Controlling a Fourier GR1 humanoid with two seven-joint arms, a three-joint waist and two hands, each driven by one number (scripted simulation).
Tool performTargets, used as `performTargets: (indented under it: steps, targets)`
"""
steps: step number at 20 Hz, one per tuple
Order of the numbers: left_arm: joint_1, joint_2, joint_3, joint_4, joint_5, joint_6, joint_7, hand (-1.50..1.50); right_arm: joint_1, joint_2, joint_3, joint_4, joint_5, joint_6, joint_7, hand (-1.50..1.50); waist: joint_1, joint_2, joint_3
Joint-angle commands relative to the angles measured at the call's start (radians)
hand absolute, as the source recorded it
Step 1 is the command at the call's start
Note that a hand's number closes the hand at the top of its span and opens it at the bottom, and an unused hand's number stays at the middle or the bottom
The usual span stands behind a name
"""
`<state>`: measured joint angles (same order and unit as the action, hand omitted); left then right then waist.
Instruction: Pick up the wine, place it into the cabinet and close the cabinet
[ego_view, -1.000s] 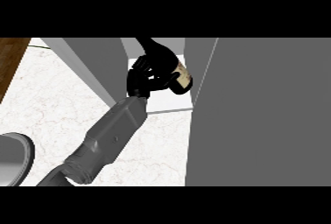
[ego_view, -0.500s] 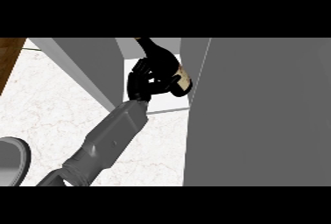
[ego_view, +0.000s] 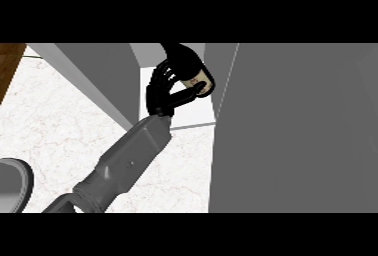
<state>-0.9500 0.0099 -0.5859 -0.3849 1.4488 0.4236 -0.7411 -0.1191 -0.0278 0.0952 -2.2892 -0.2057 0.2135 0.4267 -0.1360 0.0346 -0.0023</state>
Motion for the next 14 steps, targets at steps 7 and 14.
performTargets:
  steps: [7, 14]
  targets:
    - [-0.019, -0.01, -0.077, 0.018, 0.067, 0.026, -0.051, -1.5, 0.005, 0.005, 0.003, -0.009, 0.012, -0.011, 0.001, -1.5, -0.002, -0.001, 0.001]
    - [-0.077, -0.01, -0.173, 0.026, 0.036, 0.099, -0.052, -1.5, -0.012, 0.0, 0.01, 0.031, -0.002, 0.01, -0.012, -1.5, 0.015, -0.004, 0.002]
